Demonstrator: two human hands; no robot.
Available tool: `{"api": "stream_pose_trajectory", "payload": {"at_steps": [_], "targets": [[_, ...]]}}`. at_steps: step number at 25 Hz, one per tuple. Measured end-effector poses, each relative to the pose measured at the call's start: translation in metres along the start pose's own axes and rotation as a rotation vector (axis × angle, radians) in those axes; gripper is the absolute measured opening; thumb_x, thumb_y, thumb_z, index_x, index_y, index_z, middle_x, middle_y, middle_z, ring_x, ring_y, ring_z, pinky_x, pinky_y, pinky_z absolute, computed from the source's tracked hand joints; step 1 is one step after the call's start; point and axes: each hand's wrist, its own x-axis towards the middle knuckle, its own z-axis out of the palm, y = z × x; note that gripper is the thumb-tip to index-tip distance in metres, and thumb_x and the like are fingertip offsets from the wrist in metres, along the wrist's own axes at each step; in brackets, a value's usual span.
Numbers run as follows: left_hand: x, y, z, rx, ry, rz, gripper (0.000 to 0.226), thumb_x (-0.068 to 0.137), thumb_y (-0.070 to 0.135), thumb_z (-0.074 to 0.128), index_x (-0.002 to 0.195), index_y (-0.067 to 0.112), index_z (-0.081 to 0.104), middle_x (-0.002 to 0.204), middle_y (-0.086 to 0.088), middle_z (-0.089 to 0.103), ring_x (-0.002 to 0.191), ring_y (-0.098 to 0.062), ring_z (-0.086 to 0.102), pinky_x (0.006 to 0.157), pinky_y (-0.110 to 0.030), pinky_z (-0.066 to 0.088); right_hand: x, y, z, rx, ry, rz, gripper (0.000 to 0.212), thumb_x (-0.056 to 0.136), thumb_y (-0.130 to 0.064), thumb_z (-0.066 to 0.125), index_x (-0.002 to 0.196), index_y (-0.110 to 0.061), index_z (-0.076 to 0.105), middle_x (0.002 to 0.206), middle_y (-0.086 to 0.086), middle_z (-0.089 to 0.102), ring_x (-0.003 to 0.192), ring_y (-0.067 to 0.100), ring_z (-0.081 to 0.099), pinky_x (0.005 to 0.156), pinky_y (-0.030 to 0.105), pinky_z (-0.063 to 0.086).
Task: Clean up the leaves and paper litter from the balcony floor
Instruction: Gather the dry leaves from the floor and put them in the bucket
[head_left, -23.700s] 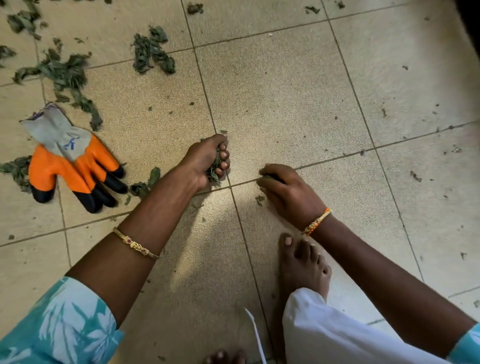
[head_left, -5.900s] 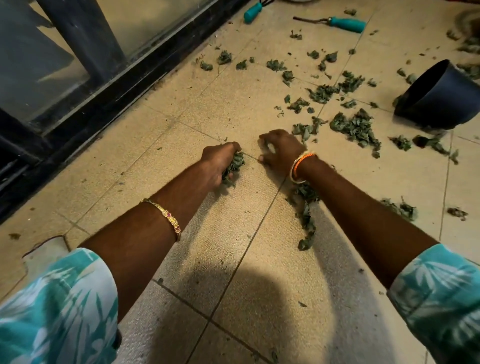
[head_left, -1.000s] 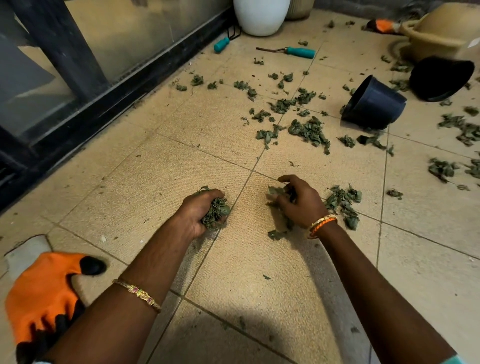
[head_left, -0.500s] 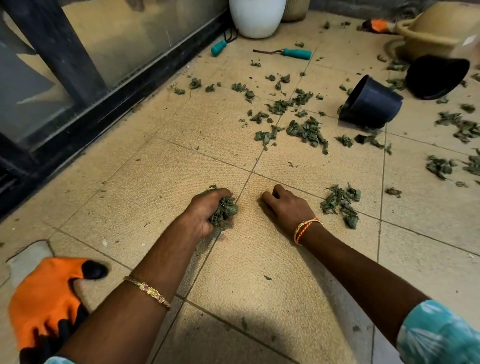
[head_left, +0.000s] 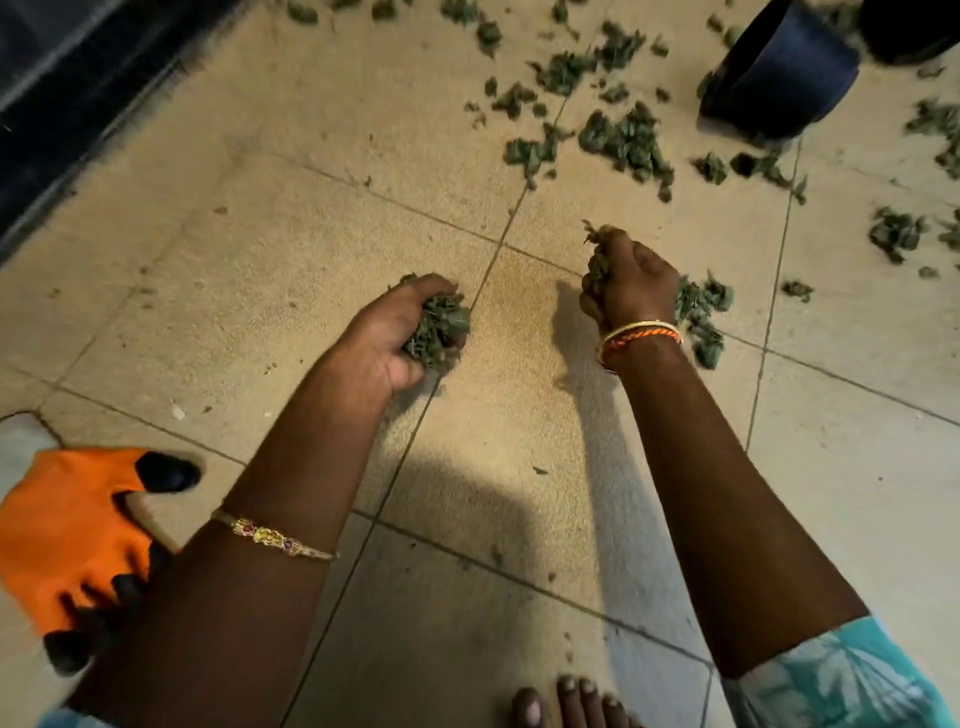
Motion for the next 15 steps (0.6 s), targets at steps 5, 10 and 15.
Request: {"api": "stream_pose_trajectory", "payload": {"at_steps": [5,10,15], "targets": [[-0.070,-0.003,-0.012,-0.137,0.012,-0.137,0.020,0.093,0.019,0.057,0.074,0.015,0.054,0.053,0.000,0.055,0.042,-0.012,0.052,0.046,-0.021,0.041,-0.076,-0.033,0.005,0.398,-0.100,0.427,0.022,0.098,-0.017,0.042,0.076,-0.014,0.047,0.043,-0.006,0.031,0.031,0.003,0.024,0.025,0.014,0.018],[-0.196,0.028,-0.001,-0.268,0.038,-0.248,0.025,0.092,0.026,0.057,0.069,0.019,0.048,0.051,0.002,0.049,0.042,-0.010,0.048,0.039,-0.014,0.036,-0.156,-0.145,-0.001,0.386,-0.290,0.758,0.025,0.090,-0.022,0.047,0.066,-0.019,0.041,0.046,-0.007,0.031,0.034,0.004,0.023,0.024,0.014,0.017],[-0.347,0.114,0.044,-0.461,0.046,-0.234,0.029,0.096,0.026,0.050,0.069,0.020,0.041,0.042,0.005,0.040,0.033,-0.008,0.038,0.032,-0.012,0.027,-0.227,-0.293,0.017,0.318,-0.413,0.899,0.031,0.091,-0.018,0.039,0.061,-0.016,0.047,0.051,-0.004,0.036,0.036,0.006,0.028,0.027,0.011,0.015]]}}
